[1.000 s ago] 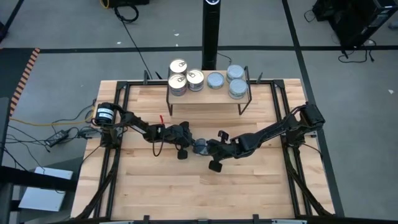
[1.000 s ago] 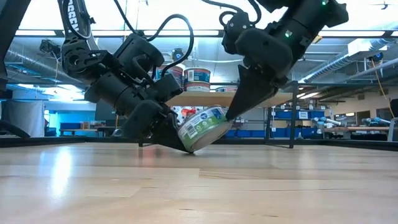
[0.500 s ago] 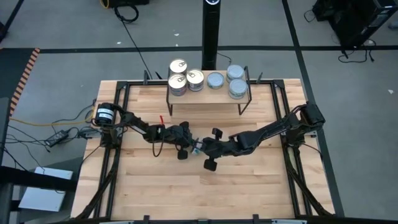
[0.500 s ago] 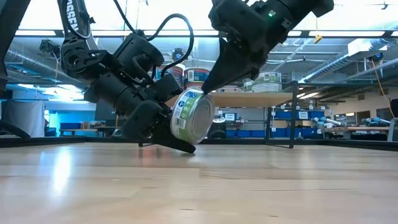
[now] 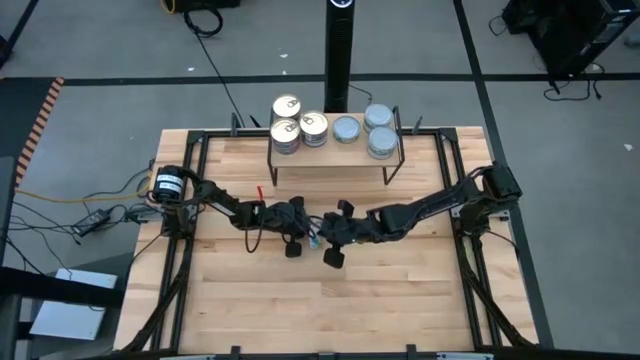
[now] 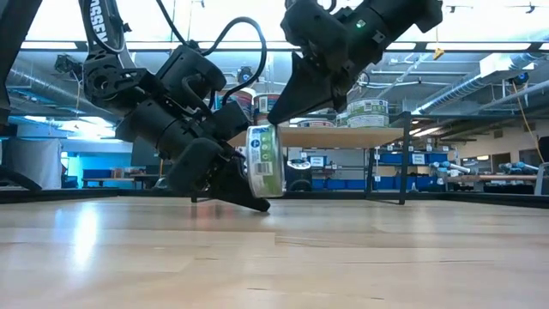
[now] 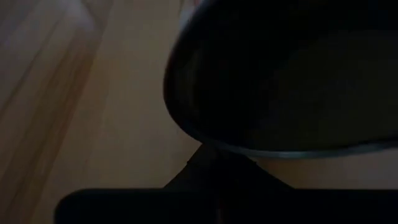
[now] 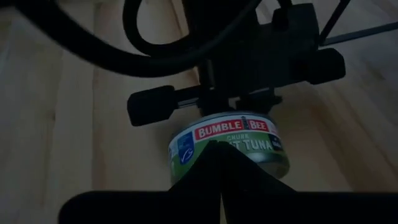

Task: Stack canned seafood by type on shelf
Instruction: Stack the green tuna can on the left green tuna can on the shelf

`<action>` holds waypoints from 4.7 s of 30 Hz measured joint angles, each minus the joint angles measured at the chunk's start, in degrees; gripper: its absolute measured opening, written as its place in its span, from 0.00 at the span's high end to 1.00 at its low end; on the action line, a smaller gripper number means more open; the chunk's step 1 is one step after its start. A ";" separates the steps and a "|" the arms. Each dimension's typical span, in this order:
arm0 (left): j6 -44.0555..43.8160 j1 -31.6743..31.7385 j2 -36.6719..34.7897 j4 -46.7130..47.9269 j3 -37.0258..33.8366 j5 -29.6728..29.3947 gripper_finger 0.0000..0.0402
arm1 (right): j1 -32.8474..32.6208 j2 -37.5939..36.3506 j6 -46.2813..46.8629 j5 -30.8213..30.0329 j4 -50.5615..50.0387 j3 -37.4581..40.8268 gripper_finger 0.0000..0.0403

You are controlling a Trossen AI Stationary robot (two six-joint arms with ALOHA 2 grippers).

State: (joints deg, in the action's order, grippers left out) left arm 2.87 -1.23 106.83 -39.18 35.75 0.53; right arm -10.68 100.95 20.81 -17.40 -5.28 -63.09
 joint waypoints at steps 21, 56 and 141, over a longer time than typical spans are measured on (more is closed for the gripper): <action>1.38 -0.17 -0.17 0.83 0.27 -5.85 0.99 | 1.16 0.37 0.62 2.29 -2.40 0.34 0.99; 5.94 -0.07 -0.68 4.59 0.15 -13.16 0.99 | 0.27 0.15 -9.96 2.68 -11.28 -5.47 0.57; 7.32 0.15 -0.55 4.38 0.00 -12.35 0.99 | 8.06 1.03 -20.88 16.41 -18.64 -5.45 0.41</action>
State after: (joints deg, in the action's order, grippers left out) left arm 10.20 -1.08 106.28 -34.80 35.75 -11.81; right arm -2.61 101.97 -0.08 -0.99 -23.92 -68.53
